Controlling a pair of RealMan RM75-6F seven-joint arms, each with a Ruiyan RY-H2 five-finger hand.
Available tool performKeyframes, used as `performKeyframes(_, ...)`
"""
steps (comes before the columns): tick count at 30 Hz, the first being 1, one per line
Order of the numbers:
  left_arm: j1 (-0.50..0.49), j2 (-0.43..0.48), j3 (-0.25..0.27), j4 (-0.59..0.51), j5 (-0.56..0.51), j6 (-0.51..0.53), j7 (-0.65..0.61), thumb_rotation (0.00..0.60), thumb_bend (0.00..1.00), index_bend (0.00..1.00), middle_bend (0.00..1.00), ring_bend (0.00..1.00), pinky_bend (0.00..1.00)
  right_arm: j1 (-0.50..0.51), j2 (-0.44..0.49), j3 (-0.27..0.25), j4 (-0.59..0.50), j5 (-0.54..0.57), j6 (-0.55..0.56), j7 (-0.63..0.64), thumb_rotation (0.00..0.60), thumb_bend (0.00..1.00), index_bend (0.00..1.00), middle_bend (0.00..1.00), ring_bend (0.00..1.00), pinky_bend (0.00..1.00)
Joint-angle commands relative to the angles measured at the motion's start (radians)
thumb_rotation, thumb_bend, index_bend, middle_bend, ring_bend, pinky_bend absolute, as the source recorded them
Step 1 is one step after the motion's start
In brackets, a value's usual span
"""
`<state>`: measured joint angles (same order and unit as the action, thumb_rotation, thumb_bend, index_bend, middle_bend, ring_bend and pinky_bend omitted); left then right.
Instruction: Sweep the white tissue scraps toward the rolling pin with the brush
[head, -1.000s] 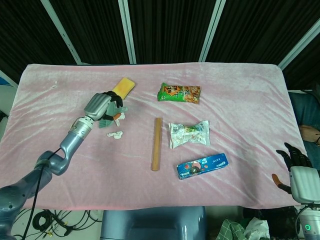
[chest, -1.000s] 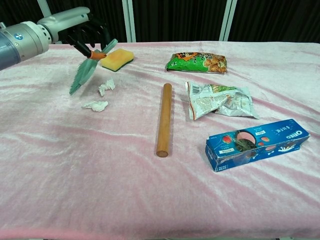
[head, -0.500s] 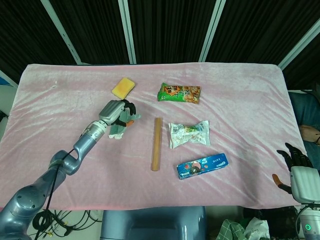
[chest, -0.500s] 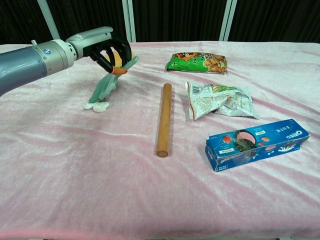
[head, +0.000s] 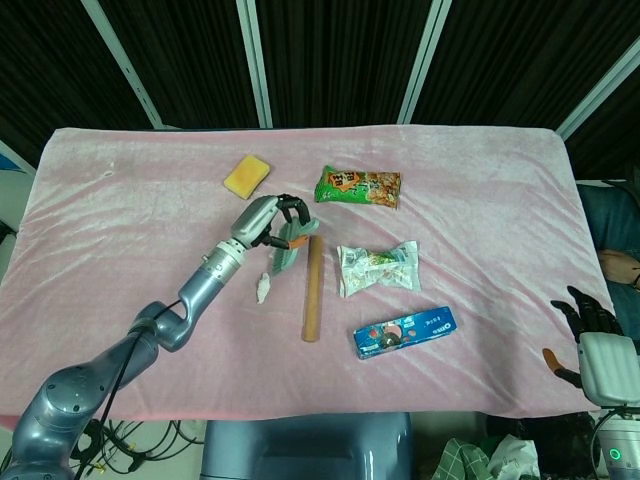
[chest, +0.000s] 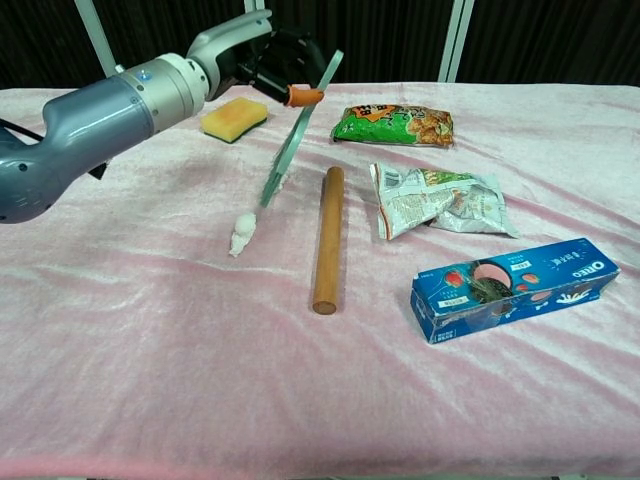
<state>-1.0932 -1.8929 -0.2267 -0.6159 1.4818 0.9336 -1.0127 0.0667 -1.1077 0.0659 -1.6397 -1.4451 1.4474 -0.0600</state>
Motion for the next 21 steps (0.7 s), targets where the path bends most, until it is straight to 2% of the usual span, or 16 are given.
performKeyframes(1,-0.014,0.02,-0.062,-0.095,-0.04,0.053,-0.01,0.6,0.42,0.65,0.68,0.32,0.47,0.0,0.0,0.0,0.0,0.001,0.0,0.0,0.6,0.18,0.23,0.08,0.11,0.19)
performKeyframes(4,-0.002,0.062,-0.082,-0.2,-0.05,0.078,-0.013,0.6,0.42,0.65,0.68,0.32,0.47,-0.001,0.001,0.001,0.0,0.002,0.001,0.002,0.6,0.18,0.23,0.08,0.11,0.19)
performKeyframes(9,0.035,0.149,-0.061,-0.32,-0.042,0.096,0.085,0.6,0.42,0.65,0.69,0.32,0.47,-0.001,0.001,-0.002,0.0,-0.004,0.001,0.001,0.6,0.18,0.23,0.08,0.11,0.19)
performKeyframes(14,0.091,0.249,-0.023,-0.415,-0.036,0.11,0.222,0.6,0.42,0.65,0.68,0.32,0.47,-0.001,0.001,-0.003,0.0,-0.007,0.002,-0.002,0.6,0.18,0.23,0.09,0.11,0.19)
performKeyframes(18,0.134,0.347,0.023,-0.503,-0.046,0.063,0.291,0.6,0.42,0.65,0.69,0.32,0.47,-0.001,0.0,-0.003,-0.002,-0.007,0.002,-0.003,0.6,0.18,0.23,0.08,0.11,0.19)
performKeyframes(21,0.154,0.385,0.055,-0.539,-0.055,0.023,0.334,0.6,0.42,0.64,0.68,0.32,0.47,-0.001,0.0,-0.003,-0.003,-0.006,0.001,-0.003,0.6,0.18,0.23,0.08,0.11,0.19)
